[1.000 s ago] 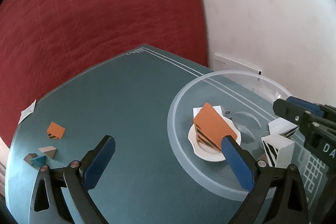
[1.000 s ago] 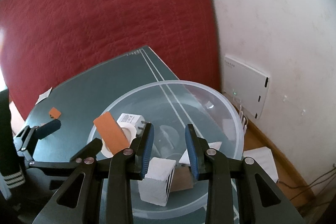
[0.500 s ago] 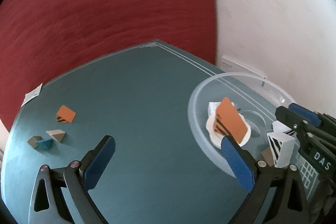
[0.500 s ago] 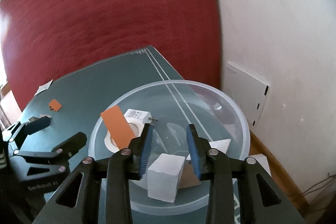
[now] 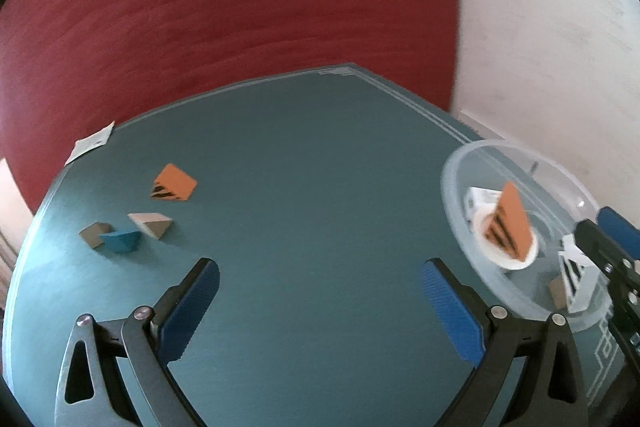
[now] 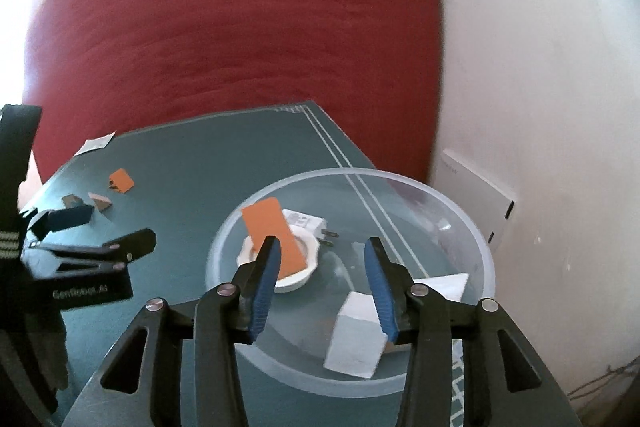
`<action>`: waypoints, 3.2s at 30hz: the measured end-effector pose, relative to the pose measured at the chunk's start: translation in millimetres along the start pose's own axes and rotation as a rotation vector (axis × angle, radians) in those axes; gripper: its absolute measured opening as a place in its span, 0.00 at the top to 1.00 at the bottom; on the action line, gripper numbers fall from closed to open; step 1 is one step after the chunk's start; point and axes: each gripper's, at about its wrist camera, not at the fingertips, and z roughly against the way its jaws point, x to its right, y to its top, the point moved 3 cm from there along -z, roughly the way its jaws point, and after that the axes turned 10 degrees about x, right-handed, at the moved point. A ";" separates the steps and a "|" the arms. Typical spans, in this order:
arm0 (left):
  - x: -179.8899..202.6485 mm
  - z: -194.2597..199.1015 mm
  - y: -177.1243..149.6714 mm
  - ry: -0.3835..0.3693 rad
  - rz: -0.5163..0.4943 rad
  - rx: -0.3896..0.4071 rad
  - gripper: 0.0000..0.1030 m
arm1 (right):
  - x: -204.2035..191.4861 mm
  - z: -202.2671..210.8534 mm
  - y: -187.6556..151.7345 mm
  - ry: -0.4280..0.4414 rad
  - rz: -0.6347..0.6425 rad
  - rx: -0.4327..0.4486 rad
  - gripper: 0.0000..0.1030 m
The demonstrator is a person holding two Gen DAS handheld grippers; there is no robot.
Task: Organize rigid objects
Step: 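Open the right tool and withdraw both tools from the bin, then grasp the blue block with the left tool, then grasp the beige wedge with the right tool while the left tool holds the blue block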
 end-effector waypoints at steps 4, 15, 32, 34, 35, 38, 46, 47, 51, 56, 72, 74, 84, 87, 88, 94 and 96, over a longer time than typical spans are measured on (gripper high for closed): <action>-24.1 2.9 -4.4 0.041 0.024 -0.013 0.00 | -15.1 7.2 0.6 0.021 0.038 0.023 0.49; -107.2 6.9 -21.6 0.192 0.106 -0.055 0.00 | -50.5 9.5 -3.2 0.106 0.072 -0.007 0.48; -214.4 -4.5 -36.2 0.313 0.235 -0.108 0.10 | -119.7 -3.1 -16.1 0.278 0.113 -0.100 0.48; -212.7 -5.2 -36.9 0.297 0.231 -0.116 0.10 | -126.1 -5.2 -16.2 0.300 0.112 -0.112 0.48; -210.8 -7.1 -37.6 0.283 0.226 -0.123 0.10 | -127.6 -5.8 -16.0 0.307 0.110 -0.116 0.48; -209.5 -14.4 -37.7 0.255 0.204 -0.134 0.10 | -136.4 -12.3 -16.7 0.333 0.101 -0.141 0.48; -211.3 -30.9 -34.1 0.227 0.185 -0.159 0.22 | -149.5 -32.9 -23.5 0.386 0.052 -0.236 0.48; -212.5 -33.5 -34.3 0.225 0.187 -0.166 0.27 | -152.9 -35.0 -23.9 0.388 0.053 -0.240 0.48; -213.2 -38.4 -33.9 0.201 0.198 -0.172 0.32 | -159.5 -37.3 -25.3 0.392 0.061 -0.249 0.48; -215.2 -38.7 -33.1 0.161 0.205 -0.157 0.43 | -176.2 -41.1 -28.1 0.411 0.074 -0.269 0.48; -227.9 -12.1 -30.0 0.107 0.204 -0.060 0.69 | -207.3 -63.7 -22.1 0.429 0.050 -0.330 0.48; -231.4 -5.6 -29.6 0.122 0.195 -0.042 0.69 | -210.0 -69.3 -19.3 0.430 0.041 -0.339 0.48; -272.7 25.0 -53.7 0.240 0.248 -0.046 0.69 | -246.0 -95.2 -3.4 0.462 0.053 -0.349 0.48; -284.0 30.4 -56.0 0.264 0.280 -0.034 0.69 | -259.1 -105.8 -2.1 0.479 0.035 -0.368 0.49; -287.7 31.7 -56.9 0.271 0.292 -0.031 0.69 | -263.8 -109.2 -1.4 0.484 0.031 -0.373 0.49; -290.8 35.0 -60.4 0.269 0.315 -0.034 0.69 | -287.9 -125.2 2.2 0.494 0.032 -0.373 0.50; -290.9 36.9 -60.2 0.266 0.317 -0.030 0.69 | -293.0 -129.0 3.3 0.488 0.036 -0.366 0.50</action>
